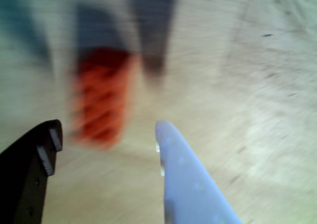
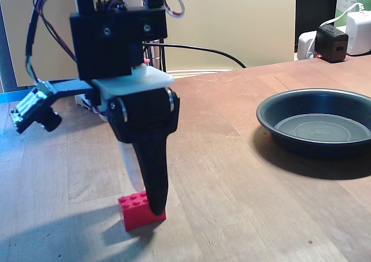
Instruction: Grasp a lego block and put it in the bin.
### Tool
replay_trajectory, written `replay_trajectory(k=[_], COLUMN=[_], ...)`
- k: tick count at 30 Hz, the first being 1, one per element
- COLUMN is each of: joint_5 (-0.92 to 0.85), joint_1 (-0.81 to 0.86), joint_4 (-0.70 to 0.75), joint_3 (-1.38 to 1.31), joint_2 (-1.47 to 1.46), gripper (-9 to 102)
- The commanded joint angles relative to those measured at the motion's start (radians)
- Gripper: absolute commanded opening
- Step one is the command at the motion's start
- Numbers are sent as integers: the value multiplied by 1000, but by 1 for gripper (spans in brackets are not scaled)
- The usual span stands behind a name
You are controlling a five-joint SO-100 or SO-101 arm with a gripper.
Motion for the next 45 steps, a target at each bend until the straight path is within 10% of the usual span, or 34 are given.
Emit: replay_trajectory(k=[1,45], joint_5=[-3,12], joint_1=[3,-9], joint_4=[-9,60], joint_3=[-43,-34], joint_2=[-3,25], gripper=[18,0])
